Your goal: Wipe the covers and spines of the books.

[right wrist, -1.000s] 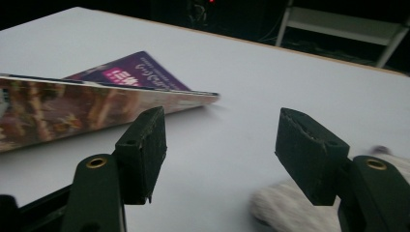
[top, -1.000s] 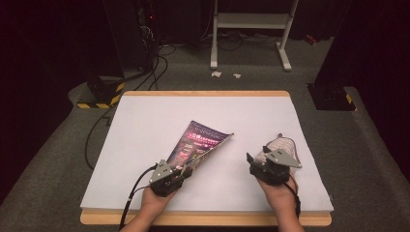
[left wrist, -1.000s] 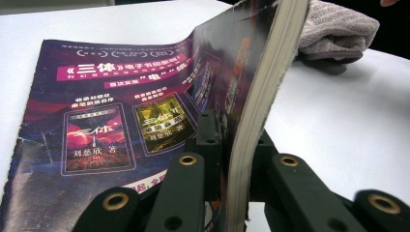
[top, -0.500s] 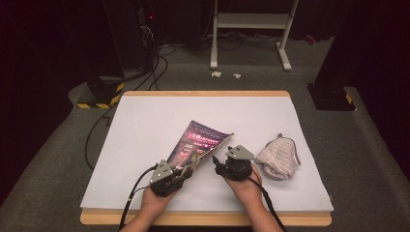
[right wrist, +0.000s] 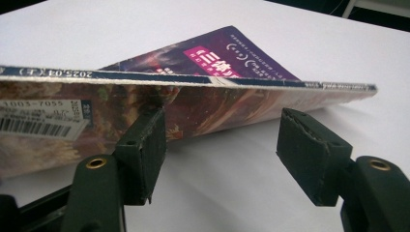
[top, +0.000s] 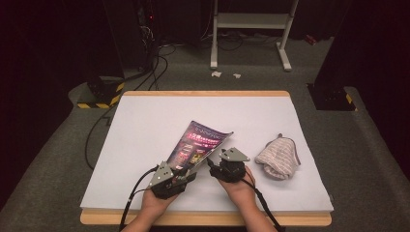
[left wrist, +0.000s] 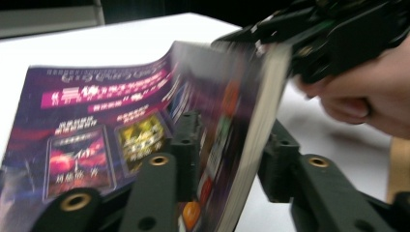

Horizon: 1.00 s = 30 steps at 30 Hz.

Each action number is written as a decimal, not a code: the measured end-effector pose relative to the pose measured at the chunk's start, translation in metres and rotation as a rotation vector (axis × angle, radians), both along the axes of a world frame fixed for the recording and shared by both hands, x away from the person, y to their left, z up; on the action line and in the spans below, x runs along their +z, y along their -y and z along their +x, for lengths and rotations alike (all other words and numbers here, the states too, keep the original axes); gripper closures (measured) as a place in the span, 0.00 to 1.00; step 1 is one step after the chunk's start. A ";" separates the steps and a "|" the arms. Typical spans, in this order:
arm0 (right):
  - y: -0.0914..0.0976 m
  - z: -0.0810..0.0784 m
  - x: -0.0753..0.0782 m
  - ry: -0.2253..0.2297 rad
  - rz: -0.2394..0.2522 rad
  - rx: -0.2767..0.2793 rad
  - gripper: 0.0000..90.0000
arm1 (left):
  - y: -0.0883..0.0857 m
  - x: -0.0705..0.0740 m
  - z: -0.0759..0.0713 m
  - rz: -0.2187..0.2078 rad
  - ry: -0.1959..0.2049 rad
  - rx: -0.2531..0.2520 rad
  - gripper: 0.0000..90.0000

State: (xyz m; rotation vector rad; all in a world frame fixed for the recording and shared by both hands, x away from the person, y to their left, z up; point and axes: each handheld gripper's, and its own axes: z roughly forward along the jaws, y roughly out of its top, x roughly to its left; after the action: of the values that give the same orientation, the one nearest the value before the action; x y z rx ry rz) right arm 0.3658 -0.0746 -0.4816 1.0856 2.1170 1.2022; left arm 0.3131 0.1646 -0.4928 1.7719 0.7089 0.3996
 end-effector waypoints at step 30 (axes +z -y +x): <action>0.006 -0.006 -0.008 -0.026 0.010 -0.002 0.39 | -0.058 0.010 0.021 0.021 -0.059 0.244 0.60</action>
State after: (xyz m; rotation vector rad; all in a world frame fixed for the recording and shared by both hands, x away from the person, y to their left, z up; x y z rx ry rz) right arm 0.3597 -0.0805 -0.4900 1.1136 2.1311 1.2045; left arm 0.3339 0.2225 -0.4824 1.7270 0.9708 0.5223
